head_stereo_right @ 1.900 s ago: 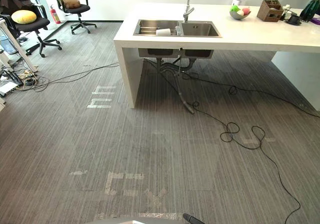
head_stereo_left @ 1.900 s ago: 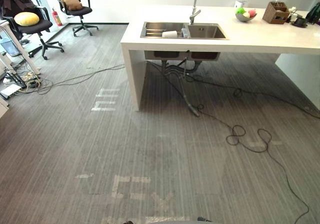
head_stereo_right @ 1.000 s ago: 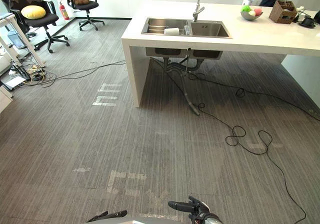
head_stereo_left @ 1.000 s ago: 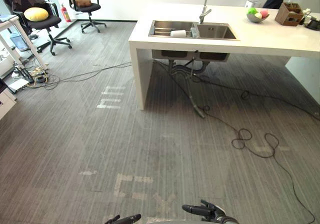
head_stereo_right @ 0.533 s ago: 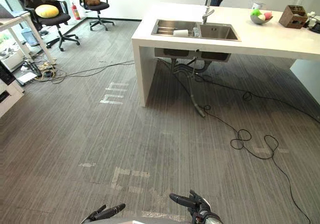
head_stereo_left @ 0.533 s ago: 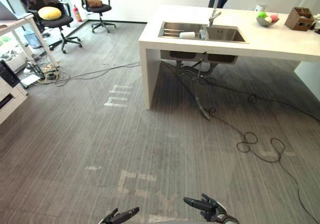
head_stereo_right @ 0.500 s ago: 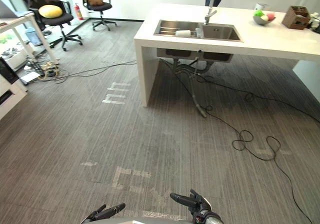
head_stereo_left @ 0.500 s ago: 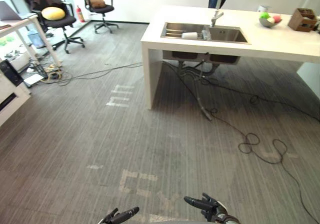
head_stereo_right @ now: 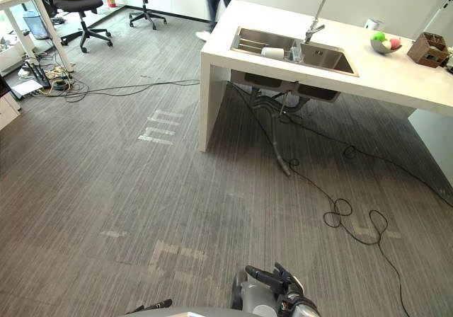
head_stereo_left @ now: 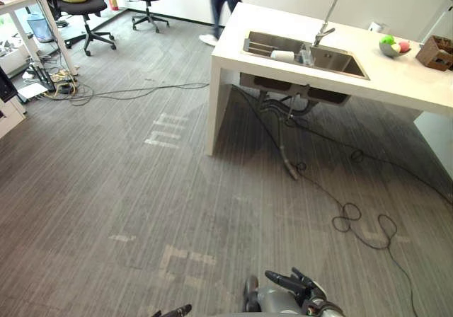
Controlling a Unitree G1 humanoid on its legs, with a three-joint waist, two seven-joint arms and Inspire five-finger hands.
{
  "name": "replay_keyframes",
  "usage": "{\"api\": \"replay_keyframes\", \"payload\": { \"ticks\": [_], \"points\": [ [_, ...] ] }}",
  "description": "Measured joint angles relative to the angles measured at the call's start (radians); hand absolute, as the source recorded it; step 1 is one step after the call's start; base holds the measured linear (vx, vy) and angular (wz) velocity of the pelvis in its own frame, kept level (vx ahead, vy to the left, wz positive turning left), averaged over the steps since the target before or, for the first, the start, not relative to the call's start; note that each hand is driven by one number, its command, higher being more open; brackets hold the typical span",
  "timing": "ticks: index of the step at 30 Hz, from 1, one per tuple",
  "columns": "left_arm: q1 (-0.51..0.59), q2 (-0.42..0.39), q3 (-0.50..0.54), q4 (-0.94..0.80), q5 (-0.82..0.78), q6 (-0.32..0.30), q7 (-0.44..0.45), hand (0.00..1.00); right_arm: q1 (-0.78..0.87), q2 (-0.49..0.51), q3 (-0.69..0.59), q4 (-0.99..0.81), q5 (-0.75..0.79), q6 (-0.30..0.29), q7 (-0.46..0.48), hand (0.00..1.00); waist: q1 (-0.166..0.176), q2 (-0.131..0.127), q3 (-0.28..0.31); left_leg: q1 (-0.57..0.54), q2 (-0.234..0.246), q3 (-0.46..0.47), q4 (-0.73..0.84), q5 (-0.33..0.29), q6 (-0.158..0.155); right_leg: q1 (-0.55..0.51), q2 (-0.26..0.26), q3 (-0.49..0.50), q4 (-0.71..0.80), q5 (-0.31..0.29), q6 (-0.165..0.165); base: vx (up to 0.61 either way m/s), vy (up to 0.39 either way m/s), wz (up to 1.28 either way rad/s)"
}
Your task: Walk over to the sink, pick up the cup, carry it to the dishwasher, place the cup inside the dishwasher, then close the dishwasher door
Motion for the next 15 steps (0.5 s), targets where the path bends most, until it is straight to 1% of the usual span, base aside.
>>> {"api": "replay_keyframes", "payload": {
  "ticks": [1, 2, 3, 4, 5, 6, 7, 8, 9, 10, 11, 12, 13, 14, 15],
  "points": [
    [-0.001, -0.01, 0.022, -0.011, 0.016, -0.002, -0.001, 1.0, 0.014, 0.007, -0.008, -0.026, 0.009, 0.001, 0.003, 1.0, -0.009, 0.001, -0.001, 0.032, 0.004, -0.027, 0.025, -0.048, -0.051, -0.002, -0.005, 0.001, 0.03, 0.003, -0.015, 0.52, -0.123, 0.87],
    [0.001, -0.024, 0.04, -0.039, 0.023, -0.009, -0.003, 1.0, 0.024, 0.011, -0.008, -0.049, 0.029, 0.004, 0.004, 1.0, -0.022, 0.003, -0.002, 0.049, 0.02, -0.038, 0.05, -0.088, -0.102, 0.0, -0.007, -0.01, 0.062, 0.012, -0.037, 0.54, -0.155, 1.01],
    [0.0, -0.03, 0.044, -0.054, 0.034, -0.016, -0.007, 1.0, 0.031, 0.016, -0.008, -0.06, 0.035, 0.005, 0.004, 1.0, -0.022, 0.004, -0.004, 0.052, 0.025, -0.039, 0.068, -0.099, -0.114, 0.005, -0.006, -0.016, 0.07, 0.016, -0.045, 0.58, -0.206, 1.02],
    [0.004, -0.035, 0.063, -0.085, 0.041, -0.029, -0.022, 1.0, 0.033, 0.031, -0.005, -0.063, 0.034, 0.014, 0.004, 1.0, -0.017, -0.018, -0.014, 0.035, 0.01, -0.032, 0.147, -0.108, -0.118, 0.022, -0.006, -0.013, 0.057, 0.036, -0.071, 0.6, -0.263, 0.71],
    [-0.001, -0.057, 0.07, -0.085, 0.062, -0.044, -0.015, 1.0, 0.026, 0.012, -0.005, -0.05, 0.032, 0.03, 0.002, 1.0, -0.016, 0.006, -0.024, -0.012, 0.024, -0.028, 0.303, -0.115, -0.113, 0.042, 0.009, -0.008, 0.075, 0.076, -0.103, 0.61, -0.267, 0.53],
    [0.001, -0.07, 0.069, -0.086, 0.075, -0.048, -0.015, 1.0, 0.028, -0.001, 0.002, -0.053, 0.032, 0.036, 0.005, 1.0, -0.017, 0.027, -0.039, -0.061, 0.044, -0.027, 0.402, -0.104, -0.121, 0.055, 0.026, -0.014, 0.063, 0.058, -0.107, 0.62, -0.281, 0.16],
    [0.001, -0.097, 0.063, -0.088, 0.091, -0.062, -0.013, 1.0, 0.027, -0.02, 0.02, -0.059, 0.033, 0.037, 0.006, 1.0, -0.016, 0.064, -0.054, -0.147, 0.08, -0.025, 0.581, -0.069, -0.145, 0.077, 0.062, -0.017, 0.034, 0.04, -0.116, 0.63, -0.246, -0.31],
    [0.004, -0.116, 0.042, -0.1, 0.147, -0.121, 0.013, 1.0, 0.018, -0.041, 0.048, -0.073, 0.036, 0.041, 0.003, 1.0, -0.011, 0.113, -0.061, -0.251, 0.144, -0.014, 0.803, 0.013, -0.183, 0.121, 0.127, 0.001, -0.019, 0.031, -0.136, 0.76, -0.277, -0.67],
    [0.011, -0.118, -0.027, -0.164, 0.239, -0.196, 0.069, 1.0, 0.004, -0.046, 0.076, -0.089, 0.039, 0.044, -0.009, 1.0, -0.008, 0.132, -0.049, -0.326, 0.208, 0.026, 0.994, 0.013, -0.18, 0.178, 0.175, 0.025, -0.05, 0.005, -0.172, 0.63, -0.214, -0.72],
    [0.01, -0.108, -0.077, -0.211, 0.265, -0.228, 0.096, 1.0, 0.0, -0.042, 0.087, -0.097, 0.049, 0.044, -0.017, 1.0, -0.006, 0.125, -0.039, -0.359, 0.223, 0.031, 1.063, 0.007, -0.172, 0.215, 0.189, 0.035, -0.066, -0.006, -0.183, 0.68, -0.245, -0.68],
    [0.009, -0.067, -0.202, -0.37, 0.334, -0.313, 0.15, 1.0, -0.001, -0.023, 0.111, -0.112, 0.091, 0.046, -0.042, 1.0, 0.01, 0.081, -0.013, -0.44, 0.218, 0.022, 1.146, -0.01, -0.146, 0.3, 0.197, 0.071, -0.109, -0.025, -0.196, 0.54, -0.208, -0.5],
    [0.007, -0.051, -0.249, -0.444, 0.358, -0.347, 0.171, 1.0, -0.005, -0.02, 0.122, -0.114, 0.106, 0.046, -0.047, 1.0, 0.016, 0.065, -0.006, -0.478, 0.212, 0.024, 1.148, -0.02, -0.133, 0.33, 0.197, 0.087, -0.128, -0.022, -0.191, 0.62, -0.227, -0.61],
    [-0.002, -0.029, -0.302, -0.565, 0.386, -0.384, 0.186, 1.0, -0.017, -0.02, 0.136, -0.116, 0.115, 0.047, -0.05, 1.0, 0.019, 0.05, -0.002, -0.539, 0.206, 0.028, 1.124, -0.038, -0.114, 0.368, 0.197, 0.109, -0.154, -0.018, -0.186, 0.4, -0.118, -0.69],
    [-0.035, -0.028, -0.348, -0.702, 0.403, -0.432, 0.201, 1.0, -0.03, -0.02, 0.156, -0.133, 0.116, 0.054, -0.056, 1.0, 0.024, 0.048, -0.001, -0.616, 0.203, 0.053, 1.041, -0.064, -0.105, 0.402, 0.197, 0.144, -0.186, -0.018, -0.186, 0.49, -0.076, -0.73],
    [-0.057, -0.03, -0.366, -0.766, 0.41, -0.457, 0.206, 1.0, -0.036, -0.022, 0.164, -0.146, 0.115, 0.058, -0.061, 1.0, 0.026, 0.049, 0.001, -0.649, 0.203, 0.079, 0.98, -0.068, -0.1, 0.42, 0.193, 0.162, -0.205, -0.018, -0.186, 0.49, 0.019, -0.87]
  ]
}}
